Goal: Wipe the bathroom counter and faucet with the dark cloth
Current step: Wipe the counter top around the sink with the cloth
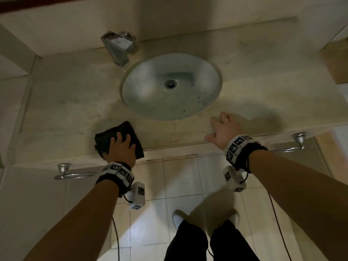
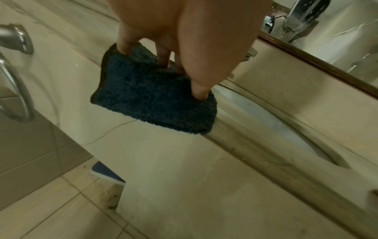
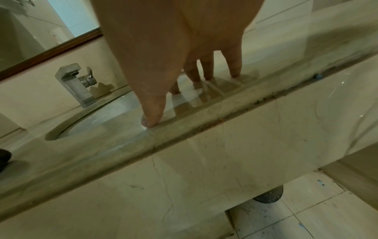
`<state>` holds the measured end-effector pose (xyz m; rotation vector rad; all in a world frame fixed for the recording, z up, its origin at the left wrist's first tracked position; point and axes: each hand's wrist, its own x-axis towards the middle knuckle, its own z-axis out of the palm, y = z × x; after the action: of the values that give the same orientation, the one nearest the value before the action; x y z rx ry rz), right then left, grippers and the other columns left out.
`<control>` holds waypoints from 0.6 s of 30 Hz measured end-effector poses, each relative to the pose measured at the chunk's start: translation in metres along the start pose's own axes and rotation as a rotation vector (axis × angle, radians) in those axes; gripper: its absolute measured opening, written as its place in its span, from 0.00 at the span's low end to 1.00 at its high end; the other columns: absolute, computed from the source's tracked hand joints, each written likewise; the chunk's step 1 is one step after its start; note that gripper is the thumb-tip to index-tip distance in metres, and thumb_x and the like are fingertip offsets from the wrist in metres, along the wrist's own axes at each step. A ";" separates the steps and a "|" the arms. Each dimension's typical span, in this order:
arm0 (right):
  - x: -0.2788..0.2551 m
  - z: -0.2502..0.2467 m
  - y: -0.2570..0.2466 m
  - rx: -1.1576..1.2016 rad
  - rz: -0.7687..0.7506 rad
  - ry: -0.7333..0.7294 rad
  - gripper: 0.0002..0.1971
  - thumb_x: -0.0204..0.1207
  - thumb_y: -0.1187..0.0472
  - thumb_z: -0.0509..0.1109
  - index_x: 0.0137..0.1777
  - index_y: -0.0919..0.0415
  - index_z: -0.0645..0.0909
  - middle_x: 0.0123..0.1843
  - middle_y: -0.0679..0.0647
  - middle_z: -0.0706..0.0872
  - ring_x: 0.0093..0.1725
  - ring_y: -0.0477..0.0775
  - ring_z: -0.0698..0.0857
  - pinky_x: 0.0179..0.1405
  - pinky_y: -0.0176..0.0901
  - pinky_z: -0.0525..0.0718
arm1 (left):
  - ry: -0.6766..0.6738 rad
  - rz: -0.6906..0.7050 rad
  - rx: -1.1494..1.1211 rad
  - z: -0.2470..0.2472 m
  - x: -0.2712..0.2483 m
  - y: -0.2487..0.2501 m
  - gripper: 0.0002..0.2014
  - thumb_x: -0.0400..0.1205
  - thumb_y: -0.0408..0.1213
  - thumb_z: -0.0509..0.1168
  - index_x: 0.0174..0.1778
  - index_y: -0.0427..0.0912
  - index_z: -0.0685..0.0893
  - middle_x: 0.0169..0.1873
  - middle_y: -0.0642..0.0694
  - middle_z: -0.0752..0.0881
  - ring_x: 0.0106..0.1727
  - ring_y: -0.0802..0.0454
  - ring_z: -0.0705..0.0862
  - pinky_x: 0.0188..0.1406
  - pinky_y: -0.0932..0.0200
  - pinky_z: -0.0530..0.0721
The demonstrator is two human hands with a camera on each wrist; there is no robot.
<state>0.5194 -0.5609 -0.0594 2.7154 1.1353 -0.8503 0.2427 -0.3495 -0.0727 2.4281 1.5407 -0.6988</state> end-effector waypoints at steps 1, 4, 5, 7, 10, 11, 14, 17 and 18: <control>0.000 -0.002 0.003 0.005 -0.010 -0.003 0.45 0.74 0.30 0.62 0.85 0.48 0.50 0.87 0.60 0.42 0.85 0.65 0.46 0.81 0.66 0.57 | 0.005 -0.005 -0.001 -0.001 -0.002 0.004 0.29 0.89 0.51 0.48 0.85 0.53 0.48 0.85 0.46 0.47 0.84 0.43 0.48 0.77 0.34 0.60; 0.000 -0.004 0.010 0.016 0.069 0.014 0.49 0.67 0.26 0.65 0.84 0.41 0.48 0.87 0.59 0.40 0.85 0.69 0.45 0.80 0.69 0.52 | 0.056 0.065 0.007 0.001 -0.010 0.027 0.28 0.88 0.51 0.49 0.85 0.54 0.51 0.85 0.46 0.48 0.84 0.42 0.50 0.77 0.33 0.62; -0.001 -0.004 0.011 0.025 0.114 0.020 0.50 0.65 0.25 0.66 0.83 0.39 0.46 0.87 0.58 0.39 0.85 0.70 0.43 0.80 0.70 0.50 | 0.066 0.104 -0.004 0.001 -0.014 0.038 0.27 0.89 0.50 0.49 0.84 0.55 0.52 0.85 0.47 0.49 0.84 0.42 0.49 0.76 0.31 0.62; 0.000 -0.003 0.010 0.061 0.151 0.014 0.52 0.64 0.25 0.67 0.83 0.37 0.43 0.87 0.57 0.36 0.85 0.70 0.39 0.80 0.73 0.49 | 0.069 0.188 -0.008 0.002 -0.022 0.062 0.26 0.89 0.50 0.48 0.84 0.56 0.54 0.85 0.48 0.48 0.85 0.41 0.47 0.76 0.28 0.60; 0.001 -0.005 0.008 0.081 0.162 -0.013 0.53 0.64 0.27 0.70 0.83 0.36 0.42 0.87 0.57 0.34 0.84 0.70 0.37 0.79 0.76 0.49 | 0.063 0.312 -0.015 0.003 -0.033 0.100 0.25 0.89 0.48 0.49 0.83 0.55 0.56 0.85 0.48 0.48 0.85 0.40 0.46 0.77 0.26 0.57; 0.002 -0.006 0.008 0.080 0.167 -0.021 0.53 0.64 0.27 0.70 0.83 0.36 0.42 0.87 0.57 0.33 0.84 0.70 0.37 0.79 0.76 0.49 | 0.062 0.349 -0.016 0.004 -0.036 0.112 0.24 0.89 0.47 0.49 0.83 0.55 0.56 0.85 0.49 0.47 0.85 0.40 0.45 0.77 0.25 0.55; 0.001 -0.007 0.005 0.104 0.186 -0.034 0.53 0.65 0.29 0.71 0.83 0.36 0.42 0.86 0.56 0.32 0.84 0.68 0.35 0.79 0.76 0.48 | 0.045 0.444 -0.004 0.006 -0.045 0.150 0.25 0.89 0.45 0.49 0.83 0.55 0.55 0.85 0.49 0.46 0.85 0.41 0.43 0.77 0.24 0.50; 0.000 -0.007 0.004 0.108 0.189 -0.035 0.53 0.65 0.26 0.69 0.83 0.35 0.42 0.86 0.56 0.32 0.84 0.67 0.35 0.79 0.75 0.47 | 0.020 0.539 0.032 0.005 -0.054 0.181 0.27 0.88 0.42 0.54 0.84 0.53 0.55 0.85 0.48 0.46 0.85 0.40 0.42 0.77 0.23 0.47; 0.000 -0.007 0.004 0.102 0.188 -0.034 0.52 0.65 0.26 0.68 0.83 0.35 0.41 0.86 0.55 0.32 0.84 0.67 0.35 0.79 0.75 0.47 | 0.016 0.559 0.039 0.004 -0.055 0.186 0.28 0.87 0.41 0.55 0.84 0.53 0.55 0.85 0.49 0.46 0.85 0.40 0.42 0.77 0.23 0.47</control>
<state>0.5253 -0.5623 -0.0540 2.8202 0.8357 -0.9449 0.3875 -0.4785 -0.0676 2.7034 0.7805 -0.5938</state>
